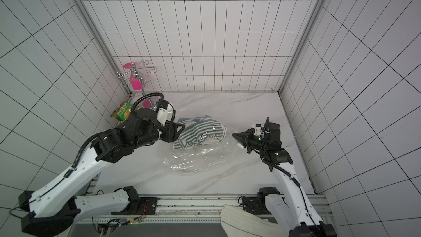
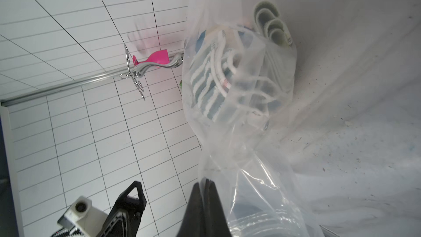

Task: Place the folded towel into the vacuum bag
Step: Adjust the vacuum bag at the center of the board.

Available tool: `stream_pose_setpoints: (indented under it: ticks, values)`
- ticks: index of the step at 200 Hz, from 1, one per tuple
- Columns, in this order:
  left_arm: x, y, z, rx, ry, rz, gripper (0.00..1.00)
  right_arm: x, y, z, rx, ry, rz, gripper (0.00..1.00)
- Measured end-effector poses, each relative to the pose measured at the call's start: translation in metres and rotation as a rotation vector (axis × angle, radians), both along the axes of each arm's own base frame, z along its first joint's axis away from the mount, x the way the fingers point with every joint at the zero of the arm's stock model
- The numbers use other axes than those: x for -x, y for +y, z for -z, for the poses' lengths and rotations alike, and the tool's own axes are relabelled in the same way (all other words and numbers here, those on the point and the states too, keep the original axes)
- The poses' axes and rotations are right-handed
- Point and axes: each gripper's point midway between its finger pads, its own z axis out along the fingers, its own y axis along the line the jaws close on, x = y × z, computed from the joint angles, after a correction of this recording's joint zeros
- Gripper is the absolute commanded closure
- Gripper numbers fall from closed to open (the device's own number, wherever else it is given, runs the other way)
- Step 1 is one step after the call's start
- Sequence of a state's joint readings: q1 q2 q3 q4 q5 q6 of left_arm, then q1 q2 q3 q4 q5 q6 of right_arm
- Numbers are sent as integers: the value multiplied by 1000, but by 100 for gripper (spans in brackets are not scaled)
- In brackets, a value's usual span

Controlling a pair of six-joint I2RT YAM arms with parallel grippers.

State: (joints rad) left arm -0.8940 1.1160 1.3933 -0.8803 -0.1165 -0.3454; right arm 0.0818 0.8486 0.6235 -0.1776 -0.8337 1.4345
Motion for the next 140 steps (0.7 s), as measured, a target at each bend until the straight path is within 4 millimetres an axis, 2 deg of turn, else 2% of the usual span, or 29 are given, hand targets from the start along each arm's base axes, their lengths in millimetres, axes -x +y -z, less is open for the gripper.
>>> stream_pose_setpoints:
  ticks: [21,42,71,76,86,112,140]
  values:
    - [23,-41,1,-90,-109,191,29,-2,-4,-11,-69,57,101,100]
    - [35,-66,15,-179,-180,305,23,-6,-11,-30,-133,75,192,100]
    - [54,-84,38,-301,-305,424,13,-15,-14,-65,-197,55,240,100]
    - [58,-87,44,-320,-320,447,5,-16,-15,-70,-206,50,244,100]
    - [62,-89,56,-345,-327,474,1,-19,-15,-76,-220,42,253,100]
    - [70,-93,79,-365,-308,522,1,-23,-17,-79,-243,52,275,100]
    - [89,-110,103,-375,-284,579,1,-27,-18,-81,-262,56,286,100]
